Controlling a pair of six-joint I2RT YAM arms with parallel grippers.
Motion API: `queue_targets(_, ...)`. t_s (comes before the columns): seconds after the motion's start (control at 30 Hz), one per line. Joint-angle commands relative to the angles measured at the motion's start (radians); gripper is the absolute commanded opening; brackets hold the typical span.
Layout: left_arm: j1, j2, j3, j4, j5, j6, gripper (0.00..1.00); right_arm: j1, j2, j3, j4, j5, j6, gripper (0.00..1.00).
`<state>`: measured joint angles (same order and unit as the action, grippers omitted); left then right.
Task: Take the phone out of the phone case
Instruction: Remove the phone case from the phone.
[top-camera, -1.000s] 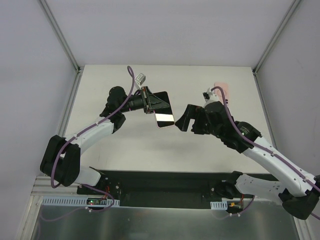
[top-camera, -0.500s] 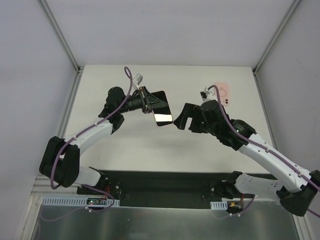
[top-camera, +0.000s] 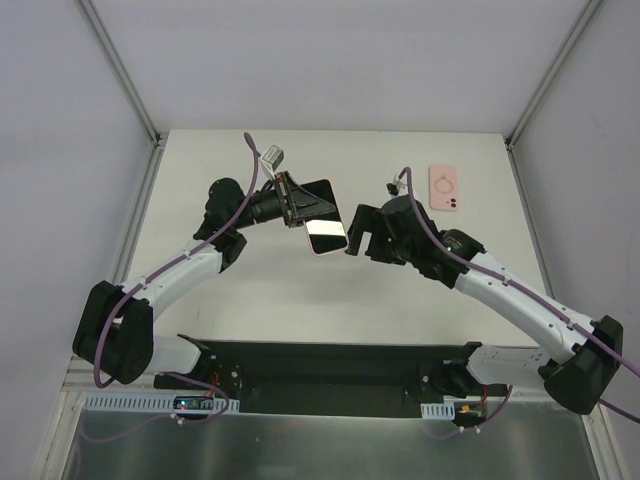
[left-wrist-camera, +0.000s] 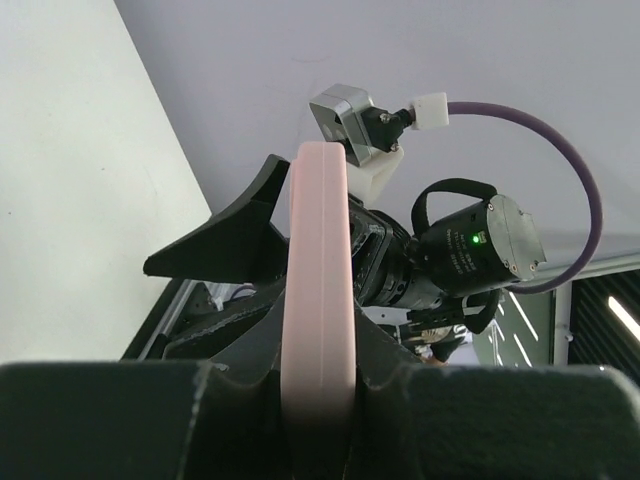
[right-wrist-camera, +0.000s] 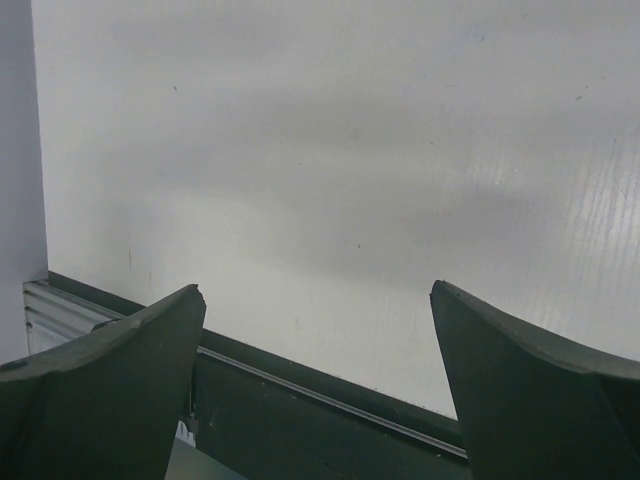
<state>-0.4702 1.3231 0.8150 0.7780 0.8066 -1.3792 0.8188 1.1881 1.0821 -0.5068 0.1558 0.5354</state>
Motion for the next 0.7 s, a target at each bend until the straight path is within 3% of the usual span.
queue_targets(0.0, -0.015, -0.053, 0.009, 0.156, 0.031, -0.08, 0.0, -0.009, -0.028, -0.024, 0.12, -0.051, 0.029, 0.98)
queue_targets(0.27, -0.001, -0.025, 0.027, 0.153, 0.055, -0.072, 0.0, -0.085, -0.223, -0.154, 0.125, -0.11, 0.07, 0.99)
queue_targets(0.43, 0.005, -0.009, 0.035, 0.159, 0.065, -0.07, 0.0, -0.11, -0.338, -0.128, 0.088, -0.084, 0.054, 0.99)
queue_targets(0.67, 0.004, 0.002, 0.049, 0.158, 0.066, -0.073, 0.0, -0.093, -0.321, -0.057, 0.117, -0.18, 0.034, 1.0)
